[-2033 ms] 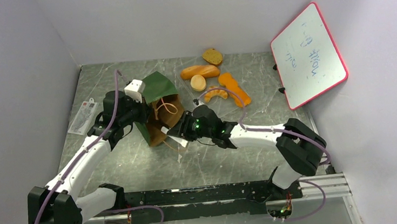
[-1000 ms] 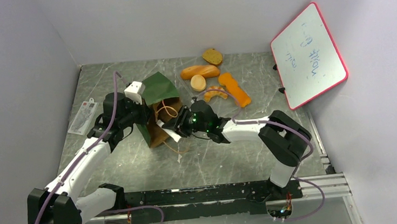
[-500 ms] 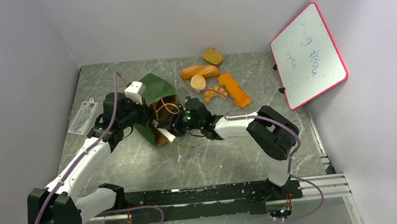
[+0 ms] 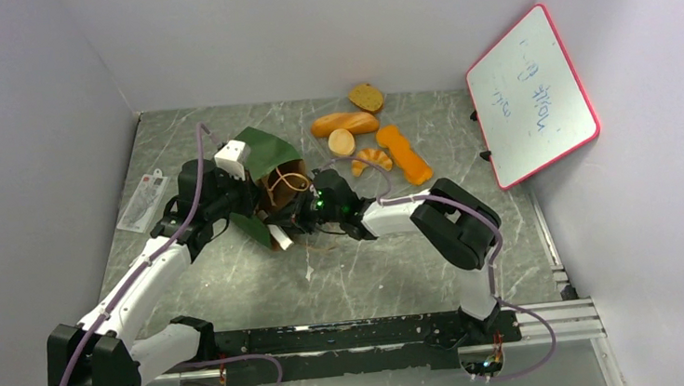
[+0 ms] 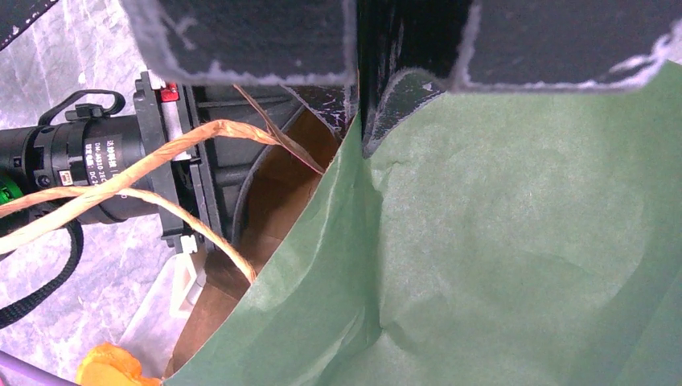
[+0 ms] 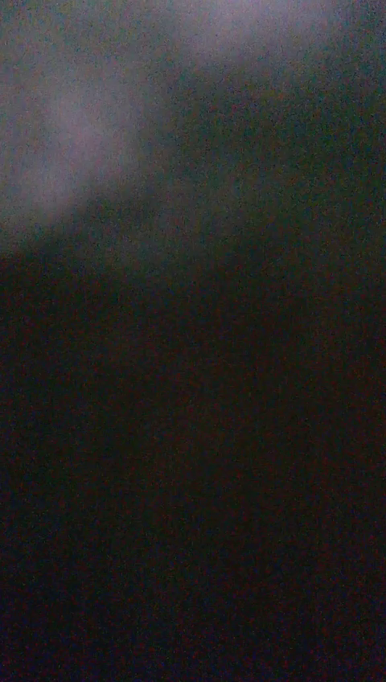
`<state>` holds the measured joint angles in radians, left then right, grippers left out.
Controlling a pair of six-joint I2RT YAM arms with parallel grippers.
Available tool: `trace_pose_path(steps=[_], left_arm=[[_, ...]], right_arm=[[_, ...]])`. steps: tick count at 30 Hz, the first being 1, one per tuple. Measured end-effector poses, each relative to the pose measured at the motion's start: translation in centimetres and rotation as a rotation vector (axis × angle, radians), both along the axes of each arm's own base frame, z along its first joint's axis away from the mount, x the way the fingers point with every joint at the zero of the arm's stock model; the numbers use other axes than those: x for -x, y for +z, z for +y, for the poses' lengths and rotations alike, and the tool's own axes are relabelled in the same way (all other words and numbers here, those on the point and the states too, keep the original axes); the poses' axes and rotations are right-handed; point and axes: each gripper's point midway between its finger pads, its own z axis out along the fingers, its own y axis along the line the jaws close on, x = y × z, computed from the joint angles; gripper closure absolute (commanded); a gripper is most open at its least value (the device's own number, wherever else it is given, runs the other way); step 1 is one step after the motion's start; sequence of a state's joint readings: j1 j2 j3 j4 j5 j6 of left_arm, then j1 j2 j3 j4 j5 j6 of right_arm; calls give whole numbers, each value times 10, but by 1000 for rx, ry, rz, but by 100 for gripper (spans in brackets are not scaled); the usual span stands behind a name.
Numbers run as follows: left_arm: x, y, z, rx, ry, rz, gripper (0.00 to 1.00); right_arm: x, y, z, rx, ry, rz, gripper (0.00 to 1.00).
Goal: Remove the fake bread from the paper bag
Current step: Take out the fake bread from the paper bag.
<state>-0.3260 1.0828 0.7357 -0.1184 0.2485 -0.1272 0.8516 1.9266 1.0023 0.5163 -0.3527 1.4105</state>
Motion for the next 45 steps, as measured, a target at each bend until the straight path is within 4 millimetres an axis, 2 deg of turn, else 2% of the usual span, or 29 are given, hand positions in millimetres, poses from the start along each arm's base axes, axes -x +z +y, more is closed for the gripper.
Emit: trace_pose_path(steps=[8, 18, 27, 32, 38, 45], left_arm=[[-2, -1, 3, -4, 32, 3, 93], [-13, -8, 22, -48, 169, 12, 93], [-22, -12, 35, -75, 261, 27, 93], [-38, -4, 41, -94, 332, 24, 93], [-59, 1, 49, -126, 407, 21, 93], [-77, 13, 54, -134, 457, 7, 93]], right_arm=[[-1, -6, -11, -6, -16, 9, 100], [-8, 19, -45, -3, -85, -52, 100], [-4, 17, -69, 39, -111, -66, 100], [3, 37, -85, 51, -115, -118, 100], [7, 76, -114, 60, -151, -223, 100], [16, 94, -152, 156, -210, -313, 100]])
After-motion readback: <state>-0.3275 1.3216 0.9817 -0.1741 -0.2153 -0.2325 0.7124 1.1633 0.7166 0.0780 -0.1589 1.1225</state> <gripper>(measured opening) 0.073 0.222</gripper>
